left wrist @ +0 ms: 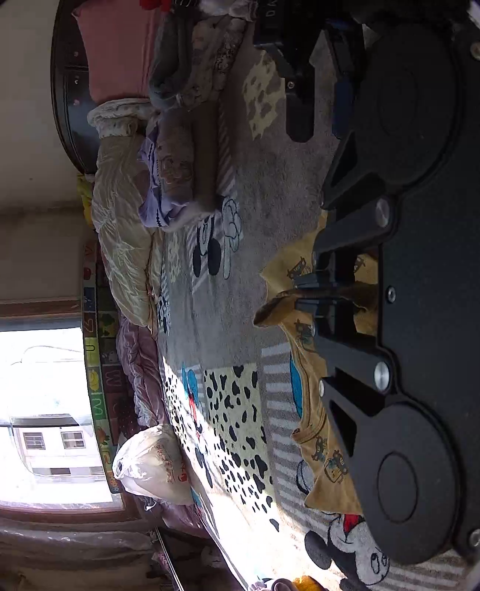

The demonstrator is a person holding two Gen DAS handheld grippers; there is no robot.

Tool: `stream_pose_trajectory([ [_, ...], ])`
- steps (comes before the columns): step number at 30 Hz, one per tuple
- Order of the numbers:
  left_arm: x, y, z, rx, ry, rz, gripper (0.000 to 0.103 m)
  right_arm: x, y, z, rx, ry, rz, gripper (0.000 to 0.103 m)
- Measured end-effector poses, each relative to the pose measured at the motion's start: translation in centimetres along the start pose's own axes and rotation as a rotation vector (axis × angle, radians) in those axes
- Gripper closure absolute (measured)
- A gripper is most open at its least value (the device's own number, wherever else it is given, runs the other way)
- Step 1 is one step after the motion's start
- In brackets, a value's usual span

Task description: Fold clothes

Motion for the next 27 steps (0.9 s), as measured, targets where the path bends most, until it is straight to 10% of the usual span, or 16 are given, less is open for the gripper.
stream_pose_trajectory([
  [8,2.7,-0.2,1.9,0.012,0.102,-0.03,0.1,-0.2,0.0,0.3,-0.007,0.025,0.0,0.034],
  [19,-0.1,0.9,1.9,-0.008,-0.069,0.041,0.1,0.0,0.0,-0.4,-0.048,-0.014,-0.001,0.036],
  [22,-0.2,0.2,2.1,0.096,-0.101,0.017,0.054,-0.2,-0.1,-0.3,-0.054,-0.006,0.011,0.036],
  [27,0.8,-3.4,-1.7,0.021,-0.144,0.017,0.06,-0.2,0.3,-0.3,-0.053,-0.028,0.008,0.04],
])
Point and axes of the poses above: each gripper's, at about its wrist camera, not at the fingertips, and y roughly the way its jaws point, z to its right, x to its underside, the point moved 1 cm from there along y, roughly the way its jaws point, and after that the axes turned 11 degrees about z, right-handed, at the moved point
